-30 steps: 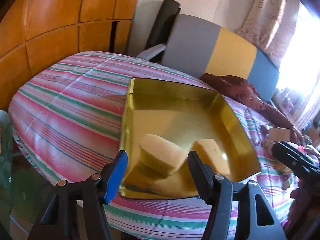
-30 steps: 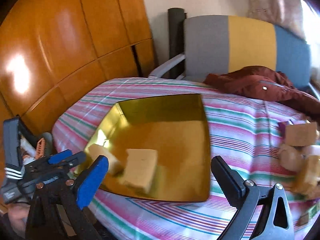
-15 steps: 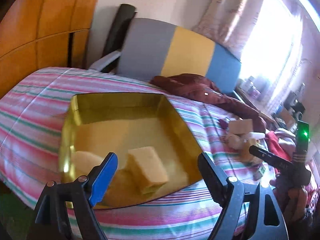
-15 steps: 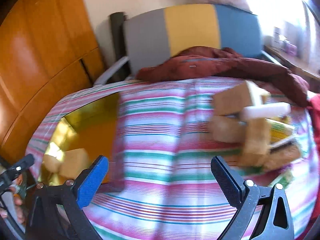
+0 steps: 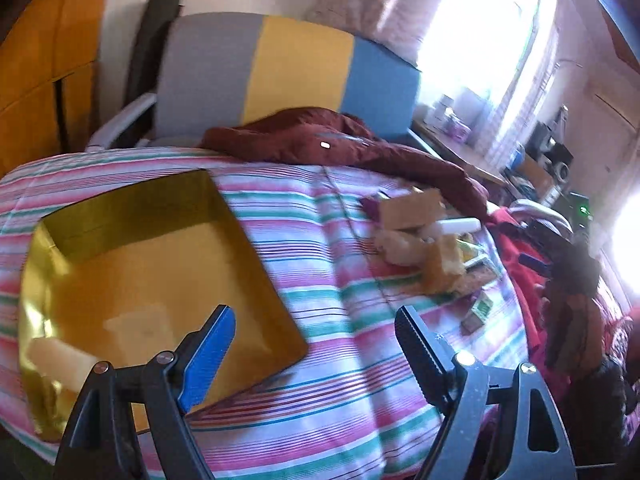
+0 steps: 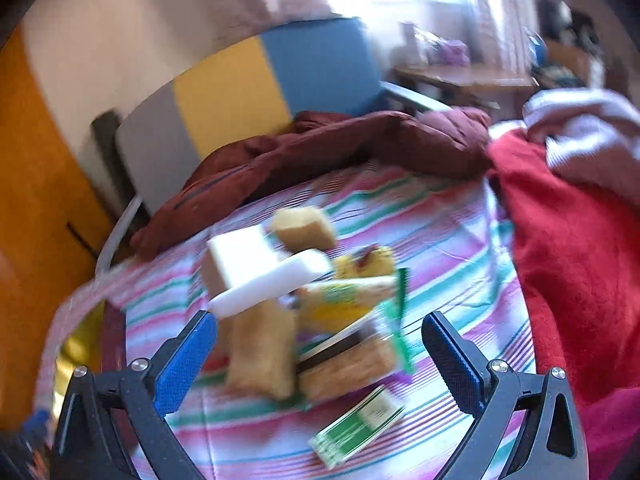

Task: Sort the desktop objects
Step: 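Move both open tools back to the pile of items, then grasp a yellow sponge with the left tool while the right tool grasps a green snack packet, then carry the yellow sponge and green packet into the gold tray and release both, then move both open tools back to the remaining items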

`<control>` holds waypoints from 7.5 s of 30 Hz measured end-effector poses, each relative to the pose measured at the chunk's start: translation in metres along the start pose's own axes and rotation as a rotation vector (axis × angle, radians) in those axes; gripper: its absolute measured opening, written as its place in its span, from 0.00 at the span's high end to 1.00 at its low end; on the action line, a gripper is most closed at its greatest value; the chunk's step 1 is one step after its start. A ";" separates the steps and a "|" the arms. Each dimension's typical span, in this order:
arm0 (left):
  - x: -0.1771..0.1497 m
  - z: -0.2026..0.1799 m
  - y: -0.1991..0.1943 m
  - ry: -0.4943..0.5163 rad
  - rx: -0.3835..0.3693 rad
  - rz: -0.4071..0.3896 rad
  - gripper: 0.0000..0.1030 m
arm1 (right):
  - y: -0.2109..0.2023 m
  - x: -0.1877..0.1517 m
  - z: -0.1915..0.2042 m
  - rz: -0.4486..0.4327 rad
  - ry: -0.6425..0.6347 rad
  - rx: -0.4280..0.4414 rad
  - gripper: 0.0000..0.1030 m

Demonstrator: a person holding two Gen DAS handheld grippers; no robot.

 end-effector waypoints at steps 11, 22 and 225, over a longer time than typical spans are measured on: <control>0.006 -0.077 0.060 0.131 -0.094 0.103 0.20 | 0.025 -0.008 -0.052 0.042 0.281 0.156 0.00; 0.007 -0.141 0.131 0.251 -0.164 0.198 0.20 | 0.037 -0.012 -0.052 0.092 0.334 0.259 0.00; -0.004 0.084 -0.044 -0.113 0.029 -0.111 0.42 | 0.002 -0.088 0.179 0.190 -0.339 0.183 0.08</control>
Point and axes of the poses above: each gripper's, at about its wrist camera, not at the fingertips, and y roughly the way its jaws point, z to its left, x to its top, the point moved 3 cm from there along y, roughly the way its jaws point, and after that the axes turned 8 degrees about -y, right-handed, at the moved point
